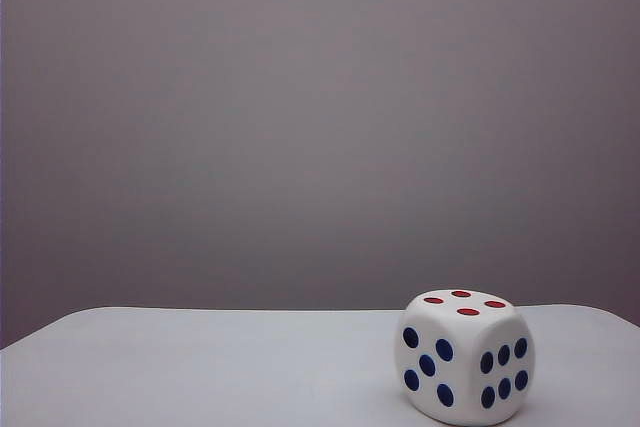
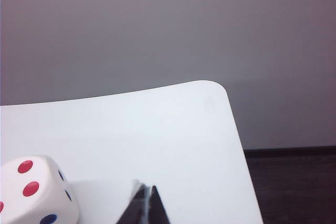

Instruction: Pick up the dice on the table and roll the dice.

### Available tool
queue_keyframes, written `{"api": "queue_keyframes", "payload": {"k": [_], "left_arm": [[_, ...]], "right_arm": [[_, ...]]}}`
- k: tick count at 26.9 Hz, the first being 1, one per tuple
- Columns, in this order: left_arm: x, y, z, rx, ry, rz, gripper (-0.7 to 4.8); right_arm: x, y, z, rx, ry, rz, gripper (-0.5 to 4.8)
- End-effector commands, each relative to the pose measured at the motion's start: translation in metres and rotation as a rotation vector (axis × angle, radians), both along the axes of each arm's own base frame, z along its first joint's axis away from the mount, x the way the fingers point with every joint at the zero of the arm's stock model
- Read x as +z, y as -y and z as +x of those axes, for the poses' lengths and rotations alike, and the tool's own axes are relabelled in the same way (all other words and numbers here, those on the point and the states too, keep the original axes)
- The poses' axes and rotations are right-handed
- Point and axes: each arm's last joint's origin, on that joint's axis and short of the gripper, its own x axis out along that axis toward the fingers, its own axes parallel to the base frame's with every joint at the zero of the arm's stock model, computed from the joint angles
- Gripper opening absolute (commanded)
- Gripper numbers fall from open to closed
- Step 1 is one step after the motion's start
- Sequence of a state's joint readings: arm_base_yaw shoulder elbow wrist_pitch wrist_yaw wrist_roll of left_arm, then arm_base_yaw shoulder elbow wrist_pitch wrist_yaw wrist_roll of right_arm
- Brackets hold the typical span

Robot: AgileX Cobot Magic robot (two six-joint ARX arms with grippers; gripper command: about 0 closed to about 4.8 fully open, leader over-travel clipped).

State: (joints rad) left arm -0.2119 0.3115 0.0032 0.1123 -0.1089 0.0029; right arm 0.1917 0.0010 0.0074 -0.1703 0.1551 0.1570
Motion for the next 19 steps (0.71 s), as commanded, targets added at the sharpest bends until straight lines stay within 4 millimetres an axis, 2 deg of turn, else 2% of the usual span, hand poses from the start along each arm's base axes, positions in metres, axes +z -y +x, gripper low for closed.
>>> {"api": "queue_keyframes", "payload": {"k": [1,8,12,15,19], "left_arm": [[0.002,0.0,0.0,0.004,0.012,-0.005,-0.05],[0.002,0.0,0.0,-0.002,0.011,-0.006,-0.05],[0.012,0.003,0.001,-0.083,0.035,-0.054,-0.06],[0.029,0.003,0.001,-0.084,0.063,-0.115,-0.06],[0.065,0.004,0.001,-0.128,0.13,-0.141,-0.06]], "right_arm": [[-0.001,0.0,0.0,-0.001,0.001,0.001,0.0],[-0.001,0.0,0.0,-0.001,0.003,0.002,0.0],[0.003,-0.001,0.0,0.019,0.025,0.048,-0.01],[0.012,-0.001,0.0,0.009,0.058,0.129,-0.02],[0.025,-0.002,0.002,0.03,0.097,0.217,-0.02]]}}
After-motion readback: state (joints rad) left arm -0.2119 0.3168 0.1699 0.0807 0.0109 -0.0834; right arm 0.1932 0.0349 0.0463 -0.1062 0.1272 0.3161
